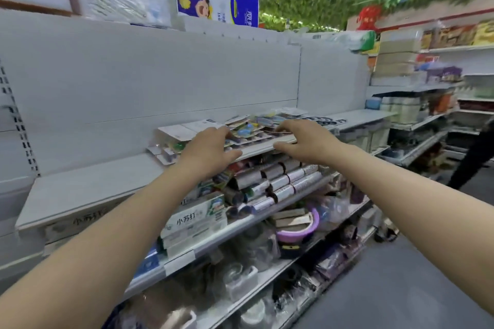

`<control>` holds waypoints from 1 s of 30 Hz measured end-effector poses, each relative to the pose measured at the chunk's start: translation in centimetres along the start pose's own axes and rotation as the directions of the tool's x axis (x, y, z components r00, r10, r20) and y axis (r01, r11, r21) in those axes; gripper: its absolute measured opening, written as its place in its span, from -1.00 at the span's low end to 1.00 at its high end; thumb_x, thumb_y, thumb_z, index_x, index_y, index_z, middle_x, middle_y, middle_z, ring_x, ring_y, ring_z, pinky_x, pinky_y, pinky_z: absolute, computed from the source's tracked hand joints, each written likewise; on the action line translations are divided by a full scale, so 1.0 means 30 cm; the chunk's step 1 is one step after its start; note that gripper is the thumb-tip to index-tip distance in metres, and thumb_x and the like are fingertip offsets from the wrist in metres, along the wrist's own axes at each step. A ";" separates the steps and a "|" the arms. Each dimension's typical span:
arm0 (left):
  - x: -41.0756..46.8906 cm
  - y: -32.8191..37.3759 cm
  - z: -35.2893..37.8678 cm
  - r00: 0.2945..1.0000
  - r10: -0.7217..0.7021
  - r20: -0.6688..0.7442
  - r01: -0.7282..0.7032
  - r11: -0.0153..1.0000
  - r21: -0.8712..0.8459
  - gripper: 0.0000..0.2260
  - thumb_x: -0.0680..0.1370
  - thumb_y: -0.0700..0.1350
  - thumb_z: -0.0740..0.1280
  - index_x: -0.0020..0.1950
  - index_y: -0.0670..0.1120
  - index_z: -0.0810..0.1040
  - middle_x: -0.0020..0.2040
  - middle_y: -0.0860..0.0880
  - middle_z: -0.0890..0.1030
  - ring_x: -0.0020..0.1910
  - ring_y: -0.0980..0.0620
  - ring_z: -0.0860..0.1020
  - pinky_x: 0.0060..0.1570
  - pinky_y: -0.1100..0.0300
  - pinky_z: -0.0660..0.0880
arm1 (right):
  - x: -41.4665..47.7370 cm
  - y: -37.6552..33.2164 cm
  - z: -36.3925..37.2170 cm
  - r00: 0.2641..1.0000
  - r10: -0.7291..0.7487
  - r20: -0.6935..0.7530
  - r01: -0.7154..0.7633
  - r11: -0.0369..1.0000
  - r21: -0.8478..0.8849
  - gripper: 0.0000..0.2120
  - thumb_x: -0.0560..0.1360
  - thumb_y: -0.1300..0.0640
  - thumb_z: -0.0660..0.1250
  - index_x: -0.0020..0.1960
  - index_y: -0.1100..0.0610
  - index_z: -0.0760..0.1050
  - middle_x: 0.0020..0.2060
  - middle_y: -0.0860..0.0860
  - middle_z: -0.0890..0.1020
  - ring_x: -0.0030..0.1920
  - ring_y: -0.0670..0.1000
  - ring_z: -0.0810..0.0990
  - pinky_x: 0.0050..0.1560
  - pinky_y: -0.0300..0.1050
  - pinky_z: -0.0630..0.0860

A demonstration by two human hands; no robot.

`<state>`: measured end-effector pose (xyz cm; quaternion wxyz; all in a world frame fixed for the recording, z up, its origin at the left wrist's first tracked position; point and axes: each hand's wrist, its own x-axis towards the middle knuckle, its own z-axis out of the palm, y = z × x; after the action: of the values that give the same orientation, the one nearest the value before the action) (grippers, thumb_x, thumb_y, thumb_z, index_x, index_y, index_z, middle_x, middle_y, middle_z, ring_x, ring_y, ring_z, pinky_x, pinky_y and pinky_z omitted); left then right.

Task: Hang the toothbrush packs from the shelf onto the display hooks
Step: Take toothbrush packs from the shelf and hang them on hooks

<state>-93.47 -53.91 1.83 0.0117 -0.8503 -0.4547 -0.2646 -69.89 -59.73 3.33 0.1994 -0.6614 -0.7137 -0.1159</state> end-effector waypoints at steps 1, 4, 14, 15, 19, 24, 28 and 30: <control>0.052 0.023 0.040 1.000 0.011 0.001 -0.011 1.000 -0.002 -0.58 0.54 0.17 0.34 0.31 -0.01 0.49 0.25 -0.06 0.56 0.21 -0.09 0.52 0.16 -0.01 0.49 | 0.023 0.057 0.012 1.000 0.006 -0.006 -0.006 1.000 0.010 -0.50 0.56 -0.19 0.29 0.40 0.03 0.44 0.33 0.02 0.55 0.31 0.09 0.51 0.27 0.08 0.48; 0.183 0.069 0.146 0.999 0.030 0.018 -0.030 0.999 -0.021 -0.57 0.53 0.15 0.34 0.33 -0.01 0.48 0.30 -0.03 0.54 0.26 -0.06 0.50 0.21 0.02 0.46 | 0.085 0.199 0.065 1.000 0.026 -0.005 -0.026 0.999 0.044 -0.50 0.56 -0.21 0.27 0.40 0.02 0.44 0.34 0.00 0.54 0.32 0.06 0.50 0.29 0.07 0.47; 0.863 0.207 0.540 0.997 0.066 -0.034 -0.068 0.996 -0.060 -0.55 0.54 0.18 0.34 0.35 -0.01 0.47 0.30 -0.07 0.54 0.28 -0.10 0.48 0.18 0.06 0.40 | 0.497 0.802 0.209 0.996 0.086 0.011 -0.086 0.996 0.026 -0.51 0.57 -0.18 0.29 0.40 0.05 0.45 0.33 0.00 0.56 0.32 0.06 0.52 0.31 0.03 0.46; 0.942 0.219 0.573 0.997 0.062 -0.035 -0.064 0.996 -0.063 -0.55 0.54 0.19 0.34 0.35 -0.01 0.47 0.30 -0.07 0.55 0.27 -0.10 0.49 0.17 0.05 0.42 | 0.543 0.864 0.208 0.995 0.097 0.019 -0.097 0.995 0.020 -0.52 0.57 -0.18 0.29 0.40 0.05 0.46 0.32 0.01 0.56 0.30 0.06 0.52 0.29 0.01 0.46; 1.234 0.291 0.705 0.999 0.050 -0.010 -0.051 0.995 -0.082 -0.54 0.56 0.19 0.32 0.37 -0.03 0.46 0.31 -0.08 0.53 0.28 -0.12 0.48 0.17 0.04 0.42 | 0.706 1.128 0.211 0.989 0.144 0.028 -0.145 0.989 0.016 -0.52 0.56 -0.20 0.30 0.38 0.05 0.46 0.30 0.03 0.58 0.28 0.08 0.53 0.26 0.03 0.48; 1.490 0.371 0.894 0.999 0.035 0.032 -0.033 0.998 -0.056 -0.53 0.55 0.19 0.32 0.36 -0.05 0.46 0.27 -0.11 0.53 0.25 -0.12 0.49 0.18 0.02 0.42 | 0.855 1.442 0.262 0.984 0.173 0.033 -0.175 0.982 0.068 -0.51 0.56 -0.20 0.31 0.40 0.04 0.45 0.32 0.02 0.56 0.30 0.07 0.51 0.30 0.04 0.45; 1.650 0.399 1.027 0.998 -0.056 0.013 0.057 0.998 -0.026 -0.52 0.56 0.20 0.30 0.36 -0.05 0.45 0.29 -0.09 0.53 0.24 -0.10 0.50 0.14 0.05 0.41 | 1.005 1.669 0.322 0.991 0.128 0.028 -0.131 0.984 0.117 -0.51 0.57 -0.20 0.29 0.39 0.04 0.46 0.30 0.00 0.57 0.31 0.04 0.50 0.29 -0.03 0.41; 1.725 0.419 1.089 0.993 -0.119 -0.009 0.119 0.993 -0.012 -0.51 0.56 0.22 0.28 0.37 -0.06 0.44 0.29 -0.10 0.53 0.24 -0.10 0.50 0.14 0.05 0.41 | 1.089 1.775 0.358 0.996 0.082 0.025 -0.085 0.986 0.140 -0.52 0.57 -0.18 0.29 0.39 0.04 0.46 0.30 0.00 0.56 0.31 0.03 0.50 0.27 -0.05 0.40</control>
<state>-46.22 -13.06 0.34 -0.0069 -0.8205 -0.5031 -0.2714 -20.05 -20.55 2.82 0.2437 -0.6759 -0.6937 -0.0503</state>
